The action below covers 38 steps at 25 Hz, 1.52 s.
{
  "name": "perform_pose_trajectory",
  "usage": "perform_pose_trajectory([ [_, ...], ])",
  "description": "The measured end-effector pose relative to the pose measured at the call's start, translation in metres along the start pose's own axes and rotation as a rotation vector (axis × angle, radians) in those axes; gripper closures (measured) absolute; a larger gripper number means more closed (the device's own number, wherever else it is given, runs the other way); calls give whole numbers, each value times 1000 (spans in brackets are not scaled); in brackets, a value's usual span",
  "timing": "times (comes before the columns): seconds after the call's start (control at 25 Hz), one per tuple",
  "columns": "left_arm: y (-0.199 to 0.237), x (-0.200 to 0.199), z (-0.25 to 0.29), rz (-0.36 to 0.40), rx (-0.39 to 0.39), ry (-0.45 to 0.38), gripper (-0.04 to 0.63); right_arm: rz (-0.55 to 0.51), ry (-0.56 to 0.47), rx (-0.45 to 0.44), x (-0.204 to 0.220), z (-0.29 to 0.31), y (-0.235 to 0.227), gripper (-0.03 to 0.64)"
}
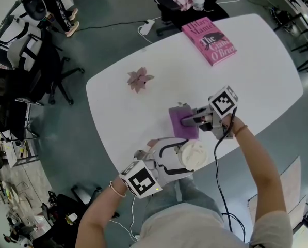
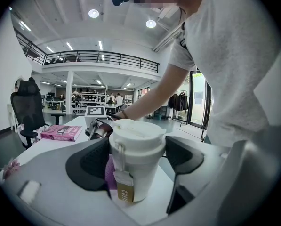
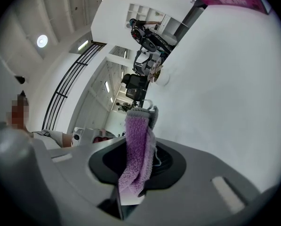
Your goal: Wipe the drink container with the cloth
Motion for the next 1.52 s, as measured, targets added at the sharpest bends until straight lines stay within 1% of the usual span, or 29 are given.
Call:
perform_pose_trajectory([
  [0.16, -1, -1, 0, -4, -1, 2, 219, -60, -5, 9, 0, 0, 2, 535],
  [0.36, -1, 0, 0, 4, -1, 4, 219, -82, -21, 5, 3, 2, 3, 535],
  [0.6, -2, -1, -3, -1, -6, 6, 219, -163, -33, 36, 6, 6, 8, 535],
  [0.76, -3, 2, -3, 17, 0, 16, 219, -195, -35, 57, 9, 9, 8, 535],
  [0.96, -3, 1, -3, 6, -10, 7, 219, -227, -25, 96, 10, 11, 5, 535],
  [1.2, -2, -2, -3, -3, -18, -3, 219, -312, -7, 146, 10, 14, 7, 534],
  [1.52, 0, -2, -3, -4, -16, -10, 219, -368, -20, 170, 14, 15, 3, 535],
])
Point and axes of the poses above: the fingertips, and each gripper's own axes: z forward along the fingers, y to its left, x out of its underside, the point moved 10 cm from there along -z, backward along the fingers, and after that the axes turned 1 degree about z, right-handed, at the moved point
